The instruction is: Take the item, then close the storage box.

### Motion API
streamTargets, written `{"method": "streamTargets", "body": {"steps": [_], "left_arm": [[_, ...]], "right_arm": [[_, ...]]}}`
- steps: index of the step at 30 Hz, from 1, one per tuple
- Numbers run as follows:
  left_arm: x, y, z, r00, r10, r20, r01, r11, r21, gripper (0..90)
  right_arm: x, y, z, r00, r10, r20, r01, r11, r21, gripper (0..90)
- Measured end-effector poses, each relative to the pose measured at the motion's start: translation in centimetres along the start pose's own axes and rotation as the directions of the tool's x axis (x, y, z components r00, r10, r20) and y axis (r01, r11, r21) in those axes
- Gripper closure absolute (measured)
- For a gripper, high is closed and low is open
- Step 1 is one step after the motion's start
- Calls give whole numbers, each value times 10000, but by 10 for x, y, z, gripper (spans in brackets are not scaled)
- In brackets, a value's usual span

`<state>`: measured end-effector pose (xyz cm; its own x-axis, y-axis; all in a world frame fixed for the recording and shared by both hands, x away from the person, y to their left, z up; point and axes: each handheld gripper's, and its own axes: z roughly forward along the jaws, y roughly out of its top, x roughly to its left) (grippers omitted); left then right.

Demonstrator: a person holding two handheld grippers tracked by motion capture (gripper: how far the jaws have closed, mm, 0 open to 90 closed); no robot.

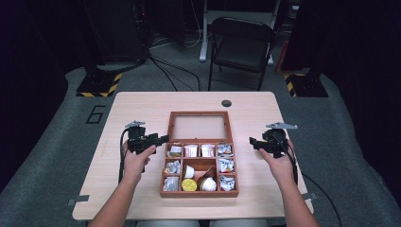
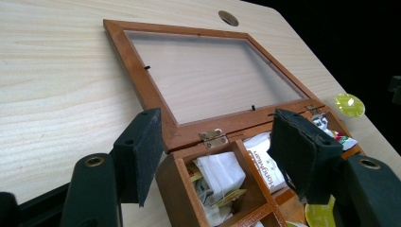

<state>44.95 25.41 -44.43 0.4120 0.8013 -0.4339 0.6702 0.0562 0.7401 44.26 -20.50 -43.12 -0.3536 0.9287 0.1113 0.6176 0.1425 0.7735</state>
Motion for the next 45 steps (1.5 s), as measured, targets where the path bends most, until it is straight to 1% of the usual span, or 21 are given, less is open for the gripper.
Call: {"method": "streamTargets", "body": {"steps": [5,7,9,11,19,21,22,24,27,29,30,32,33,35,36,37,38,41,43,44,45], "left_arm": [[-1,2,2,9999,145,-13,-145,9999,-49,350],[-2,2,2,9999,130,-9,-130,9999,-68,350],[-1,3,3,9997,260,-34,-260,9996,-118,350],[-1,4,4,9997,239,-57,-239,9997,-69,350],[1,7,9,9998,218,33,-218,9996,165,350],[1,9,9,9997,254,-70,-253,9996,150,349],[1,9,10,9996,279,-101,-278,9995,113,349],[3,12,11,9992,364,-148,-361,9991,222,345],[4,14,14,9994,294,-199,-289,9992,261,341],[6,14,16,9995,287,-104,-284,9993,226,339],[6,14,18,9998,204,-81,-202,9995,227,339],[8,14,20,9998,195,-92,-193,9995,261,339],[8,14,22,9999,58,-107,-56,9997,239,339],[10,14,25,9999,116,-63,-114,9991,398,341],[10,14,26,9999,101,-33,-99,9992,387,343],[10,14,27,9999,99,-28,-98,9991,406,347],[10,14,28,9999,103,-4,-103,9990,436,351],[8,15,29,10000,-68,-70,71,9990,452,354],[6,17,28,9999,145,-61,-141,9985,521,354],[5,18,27,9999,122,-35,-120,9985,525,354],[4,21,27,9996,263,-31,-261,9984,495,354]], "right_arm": [[8,2,-1,9997,-40,-249,41,10000,25,379],[9,4,0,9992,-115,-379,115,9999,-10,379],[12,6,-1,9987,-73,-510,70,9999,-72,379],[13,7,-1,9979,0,-644,-7,10000,-100,379],[19,18,5,9960,-132,-881,141,9999,94,377],[21,21,6,9957,-114,-920,127,9998,130,375],[22,23,6,9952,-193,-963,209,9997,150,375],[25,26,6,9942,-218,-1050,240,9995,198,374],[29,31,8,9939,-432,-1016,449,9989,146,372],[31,31,9,9946,-366,-976,378,9992,107,372],[31,31,10,9945,-352,-987,363,9993,93,372],[32,31,13,9942,-408,-993,424,9990,140,372],[32,31,14,9944,-417,-968,436,9989,176,371],[33,32,16,9935,-366,-1077,387,9991,167,372],[35,33,17,9929,-286,-1151,310,9993,192,372],[35,34,18,9927,-398,-1139,423,9989,191,372],[36,36,18,9922,-374,-1188,403,9989,221,372],[40,42,16,9913,-568,-1188,589,9982,143,372],[42,45,15,9909,-674,-1168,689,9976,86,372],[44,46,15,9910,-635,-1178,651,9978,91,372],[45,48,15,9910,-626,-1180,642,9979,96,372]]}}
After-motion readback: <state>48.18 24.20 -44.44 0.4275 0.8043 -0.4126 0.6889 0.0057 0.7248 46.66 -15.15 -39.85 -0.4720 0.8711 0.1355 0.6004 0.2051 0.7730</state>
